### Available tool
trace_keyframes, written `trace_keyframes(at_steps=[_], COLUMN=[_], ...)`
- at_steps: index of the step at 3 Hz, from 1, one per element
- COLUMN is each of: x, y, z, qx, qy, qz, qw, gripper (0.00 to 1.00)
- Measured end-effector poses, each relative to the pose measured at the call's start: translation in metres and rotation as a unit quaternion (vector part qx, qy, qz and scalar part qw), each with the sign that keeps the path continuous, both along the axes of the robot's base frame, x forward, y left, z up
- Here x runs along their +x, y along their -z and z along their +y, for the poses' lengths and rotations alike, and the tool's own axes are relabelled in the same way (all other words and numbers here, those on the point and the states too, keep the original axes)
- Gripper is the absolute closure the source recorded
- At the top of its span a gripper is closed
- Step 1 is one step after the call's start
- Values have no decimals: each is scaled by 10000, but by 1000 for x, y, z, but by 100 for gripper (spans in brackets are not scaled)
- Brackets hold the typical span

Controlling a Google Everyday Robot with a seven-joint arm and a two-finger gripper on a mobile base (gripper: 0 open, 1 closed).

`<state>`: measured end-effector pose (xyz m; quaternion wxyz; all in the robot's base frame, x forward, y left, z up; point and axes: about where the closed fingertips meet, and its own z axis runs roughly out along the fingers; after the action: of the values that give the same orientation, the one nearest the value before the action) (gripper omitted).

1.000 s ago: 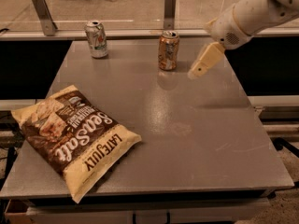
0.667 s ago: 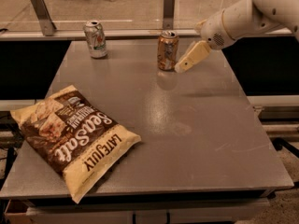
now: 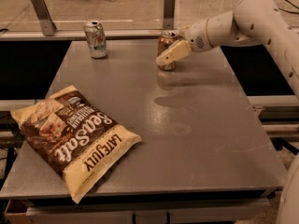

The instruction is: Move orange can near brown chip bag

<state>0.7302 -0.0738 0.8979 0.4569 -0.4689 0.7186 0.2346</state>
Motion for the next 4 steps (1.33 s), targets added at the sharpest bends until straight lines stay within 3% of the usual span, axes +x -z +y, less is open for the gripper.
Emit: trace_keyframes(at_steps=[1, 2, 3, 4], x=[4, 0, -12, -43], y=[2, -1, -17, -41], z=[13, 18, 25, 45], qx=[363, 602, 799, 979], qy=[-6, -69, -325, -923], qz=[105, 122, -12, -158], qw=[9993, 9981, 9963, 9908], gripper=[17, 41, 64, 87])
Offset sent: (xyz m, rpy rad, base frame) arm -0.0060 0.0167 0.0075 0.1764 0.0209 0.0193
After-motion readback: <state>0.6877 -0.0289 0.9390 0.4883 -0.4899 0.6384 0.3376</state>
